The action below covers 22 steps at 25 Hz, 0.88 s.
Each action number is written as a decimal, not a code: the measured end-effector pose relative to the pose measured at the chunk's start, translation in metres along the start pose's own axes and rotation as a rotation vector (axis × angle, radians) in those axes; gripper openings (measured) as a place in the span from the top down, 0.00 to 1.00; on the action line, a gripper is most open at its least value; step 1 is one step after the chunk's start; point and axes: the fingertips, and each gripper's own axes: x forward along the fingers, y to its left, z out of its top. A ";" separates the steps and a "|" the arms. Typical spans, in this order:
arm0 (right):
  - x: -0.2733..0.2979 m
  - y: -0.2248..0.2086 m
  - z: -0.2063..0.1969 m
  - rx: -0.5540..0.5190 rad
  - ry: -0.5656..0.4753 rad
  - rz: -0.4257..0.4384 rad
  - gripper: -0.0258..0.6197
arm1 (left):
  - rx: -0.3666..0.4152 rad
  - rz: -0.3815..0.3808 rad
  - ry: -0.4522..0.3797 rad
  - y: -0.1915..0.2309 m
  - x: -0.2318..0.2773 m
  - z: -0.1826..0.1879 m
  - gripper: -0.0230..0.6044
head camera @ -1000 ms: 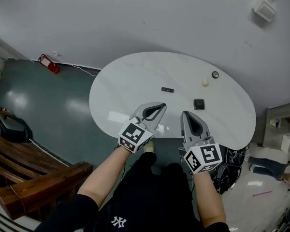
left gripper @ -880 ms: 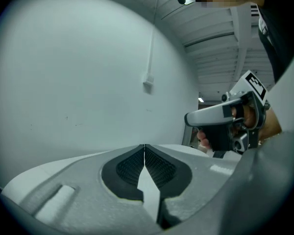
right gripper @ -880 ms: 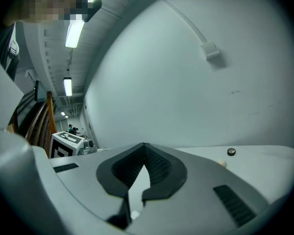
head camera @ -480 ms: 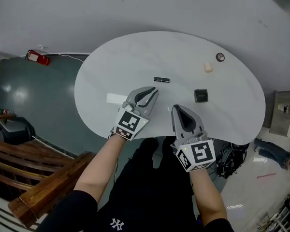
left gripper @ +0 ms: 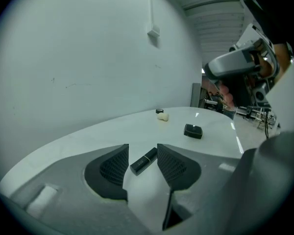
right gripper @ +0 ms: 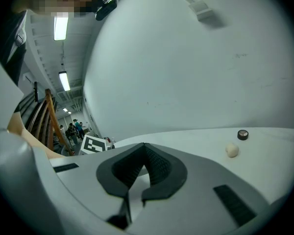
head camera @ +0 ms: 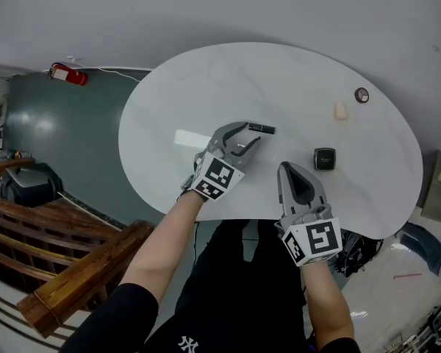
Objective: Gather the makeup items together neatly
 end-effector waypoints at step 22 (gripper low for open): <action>0.015 -0.024 -0.014 0.027 0.055 -0.020 0.94 | 0.171 -0.082 0.165 0.001 0.047 -0.040 0.67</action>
